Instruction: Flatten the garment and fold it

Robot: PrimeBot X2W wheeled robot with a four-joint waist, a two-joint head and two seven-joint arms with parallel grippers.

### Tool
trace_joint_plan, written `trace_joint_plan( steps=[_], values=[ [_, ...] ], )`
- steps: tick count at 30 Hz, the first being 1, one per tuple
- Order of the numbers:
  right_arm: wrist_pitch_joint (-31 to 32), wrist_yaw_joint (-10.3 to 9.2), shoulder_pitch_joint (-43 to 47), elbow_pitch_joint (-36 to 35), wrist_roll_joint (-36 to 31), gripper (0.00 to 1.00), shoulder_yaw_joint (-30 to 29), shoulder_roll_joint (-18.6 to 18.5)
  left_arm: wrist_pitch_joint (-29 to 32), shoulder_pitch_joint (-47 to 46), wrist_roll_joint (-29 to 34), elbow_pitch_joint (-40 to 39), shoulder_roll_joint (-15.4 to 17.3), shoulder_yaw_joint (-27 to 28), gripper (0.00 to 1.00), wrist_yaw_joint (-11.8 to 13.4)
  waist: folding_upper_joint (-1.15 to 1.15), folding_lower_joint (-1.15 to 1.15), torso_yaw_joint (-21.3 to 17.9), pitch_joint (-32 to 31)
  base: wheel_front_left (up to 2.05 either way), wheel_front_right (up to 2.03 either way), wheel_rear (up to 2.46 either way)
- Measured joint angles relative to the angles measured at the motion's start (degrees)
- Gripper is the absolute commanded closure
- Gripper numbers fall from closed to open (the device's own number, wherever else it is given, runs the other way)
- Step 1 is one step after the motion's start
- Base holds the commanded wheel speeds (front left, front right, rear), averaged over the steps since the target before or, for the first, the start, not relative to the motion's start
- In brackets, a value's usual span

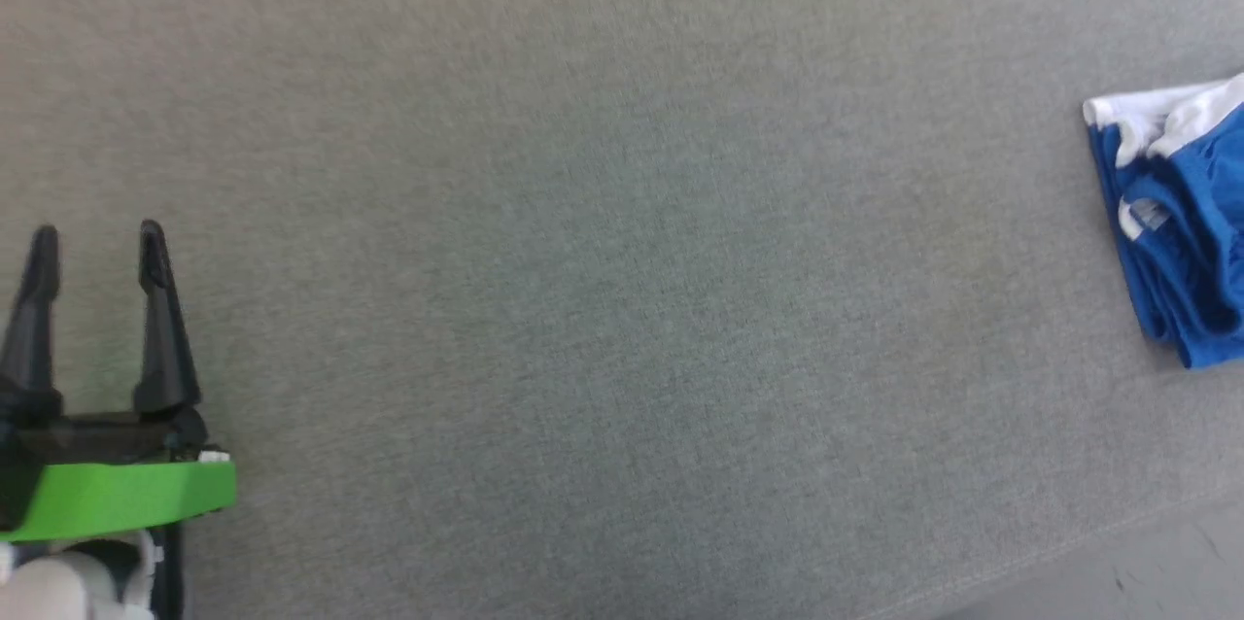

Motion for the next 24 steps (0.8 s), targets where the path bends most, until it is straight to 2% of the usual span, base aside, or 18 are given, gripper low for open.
trace_joint_plan(
  steps=[4, 6, 12, 17, 19, 24],
  values=[
    [-5.1, -0.01, -0.7, -5.1, 5.5, 0.00, 3.8, 4.0, -0.4, -0.6, -0.2, 2.9, -2.3, -0.4, 0.00, 0.8, 0.00, 0.00, 1.2, -3.9, 0.00, 0.00, 0.00],
    [-7.2, 0.01, 0.1, -7.8, 5.9, 0.00, 6.1, 5.7, -0.4, -1.0, -0.2, 3.7, -2.9, -0.5, 0.00, 1.1, 0.00, 0.00, 1.9, -5.9, 0.00, 0.00, 0.00],
    [-12.5, -0.01, 6.8, -14.7, 7.0, 0.00, 11.1, 14.9, -0.6, -2.4, 0.3, 6.9, -4.2, -1.7, 0.00, 1.4, 0.00, 0.00, 5.0, -11.8, 0.00, 0.00, 0.00],
    [-17.0, -0.02, 14.5, -16.3, 8.3, 0.00, 13.2, 15.9, -0.6, -3.3, 0.9, 9.4, -5.1, -2.7, 0.00, 1.7, 0.00, 0.00, 8.4, -15.1, 0.00, 0.00, 0.00],
    [-18.5, -0.02, 18.1, -15.0, 12.0, 0.00, 14.6, 16.0, -0.6, -3.6, 1.2, 11.1, -5.3, -3.6, 0.00, 1.8, 0.00, 0.00, 10.0, -16.3, 0.00, 0.00, 0.00],
    [-22.6, -0.02, 23.7, -10.4, 12.8, 0.00, 16.7, 16.1, -0.5, -4.2, 1.8, 14.4, -5.8, -4.2, 0.00, 3.0, 0.00, 0.00, 13.2, -18.7, 0.00, 0.00, 0.00]
  ],
)
